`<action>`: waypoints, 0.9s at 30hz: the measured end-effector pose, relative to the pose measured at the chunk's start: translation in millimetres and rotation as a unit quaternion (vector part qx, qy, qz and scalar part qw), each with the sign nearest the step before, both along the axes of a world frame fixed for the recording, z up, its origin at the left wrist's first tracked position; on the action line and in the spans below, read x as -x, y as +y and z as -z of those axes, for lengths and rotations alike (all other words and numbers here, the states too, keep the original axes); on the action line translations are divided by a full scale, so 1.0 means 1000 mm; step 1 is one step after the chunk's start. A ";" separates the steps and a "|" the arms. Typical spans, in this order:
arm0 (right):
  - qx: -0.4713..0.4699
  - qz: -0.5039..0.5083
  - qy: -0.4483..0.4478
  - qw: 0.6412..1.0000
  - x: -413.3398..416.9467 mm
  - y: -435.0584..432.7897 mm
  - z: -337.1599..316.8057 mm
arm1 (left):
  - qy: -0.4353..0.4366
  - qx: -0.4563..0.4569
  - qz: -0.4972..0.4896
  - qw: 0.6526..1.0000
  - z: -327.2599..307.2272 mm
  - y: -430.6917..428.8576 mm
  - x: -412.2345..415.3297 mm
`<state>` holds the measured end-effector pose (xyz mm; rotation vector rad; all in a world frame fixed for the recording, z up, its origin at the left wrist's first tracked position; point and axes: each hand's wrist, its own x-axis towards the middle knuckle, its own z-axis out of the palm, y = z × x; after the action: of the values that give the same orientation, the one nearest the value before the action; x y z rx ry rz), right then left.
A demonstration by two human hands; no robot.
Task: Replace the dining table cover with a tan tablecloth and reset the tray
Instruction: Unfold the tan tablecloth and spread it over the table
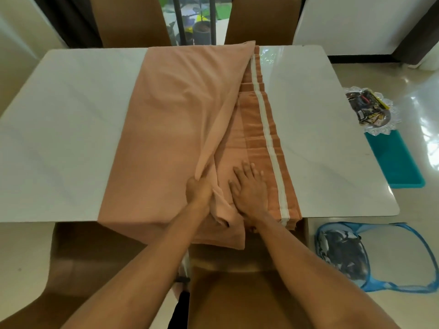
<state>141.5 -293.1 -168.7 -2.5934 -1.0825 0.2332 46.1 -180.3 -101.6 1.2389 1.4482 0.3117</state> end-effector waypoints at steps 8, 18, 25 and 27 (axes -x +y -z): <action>0.034 0.013 -0.017 0.999 0.002 0.001 -0.001 | 0.144 -0.106 0.241 0.954 -0.053 0.116 0.076; -0.044 -0.031 0.055 0.997 0.059 0.083 -0.030 | -0.030 0.086 0.122 0.988 -0.041 0.143 0.114; 0.046 -0.017 0.046 0.998 0.100 0.109 -0.009 | 0.233 -0.082 0.404 0.881 -0.037 0.172 0.131; 0.059 -0.019 0.039 0.997 0.098 0.107 -0.007 | 0.257 -0.120 0.378 0.881 -0.042 0.192 0.140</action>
<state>44.0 -186.6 -161.4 -2.6440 -1.1221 0.4143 -93.8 11.3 -60.1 2.0936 1.2398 -0.4177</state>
